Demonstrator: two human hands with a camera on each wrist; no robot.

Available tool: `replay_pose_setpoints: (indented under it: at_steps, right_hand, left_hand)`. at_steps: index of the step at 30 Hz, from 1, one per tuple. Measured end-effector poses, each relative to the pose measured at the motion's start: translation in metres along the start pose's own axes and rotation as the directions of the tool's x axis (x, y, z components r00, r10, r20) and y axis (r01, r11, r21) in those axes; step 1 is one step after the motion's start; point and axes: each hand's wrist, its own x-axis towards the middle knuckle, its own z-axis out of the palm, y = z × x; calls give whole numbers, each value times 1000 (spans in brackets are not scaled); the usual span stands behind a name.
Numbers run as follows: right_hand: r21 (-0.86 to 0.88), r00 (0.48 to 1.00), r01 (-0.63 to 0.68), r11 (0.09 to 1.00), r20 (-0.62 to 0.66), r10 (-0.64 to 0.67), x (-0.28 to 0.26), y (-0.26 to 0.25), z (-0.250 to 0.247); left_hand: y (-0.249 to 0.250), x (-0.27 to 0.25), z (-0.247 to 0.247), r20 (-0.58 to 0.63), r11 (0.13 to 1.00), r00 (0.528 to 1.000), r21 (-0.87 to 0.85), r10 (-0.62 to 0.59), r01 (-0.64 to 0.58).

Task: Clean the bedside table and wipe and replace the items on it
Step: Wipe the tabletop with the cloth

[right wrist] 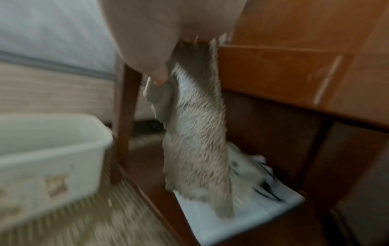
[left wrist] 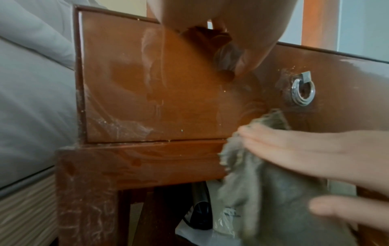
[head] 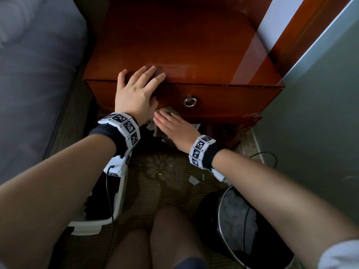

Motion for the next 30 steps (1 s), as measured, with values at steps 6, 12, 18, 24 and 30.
replay_pose_setpoints:
  at_steps: [6, 12, 18, 24, 30]
  right_hand:
    - [18, 999, 35, 999, -26, -35, 9, -7, -7]
    - [-10, 997, -28, 1000, -70, 27, -27, 26, 17]
    - [-34, 968, -168, 985, -193, 158, -82, 69, 54]
    - [-11, 918, -391, 920, -69, 390, -120, 90, 72]
    - [158, 801, -589, 792, -12, 599, -126, 93, 89]
  left_hand:
    - [-1, 0, -1, 16, 1000, 1000, 18, 11, -11]
    - [0, -1, 0, 12, 1000, 1000, 21, 15, -15]
    - [1, -1, 1, -23, 1000, 1000, 13, 10, -10]
    - [3, -2, 3, -38, 1000, 999, 17, 7, -6]
    - [3, -2, 5, -62, 1000, 998, 21, 8, -7]
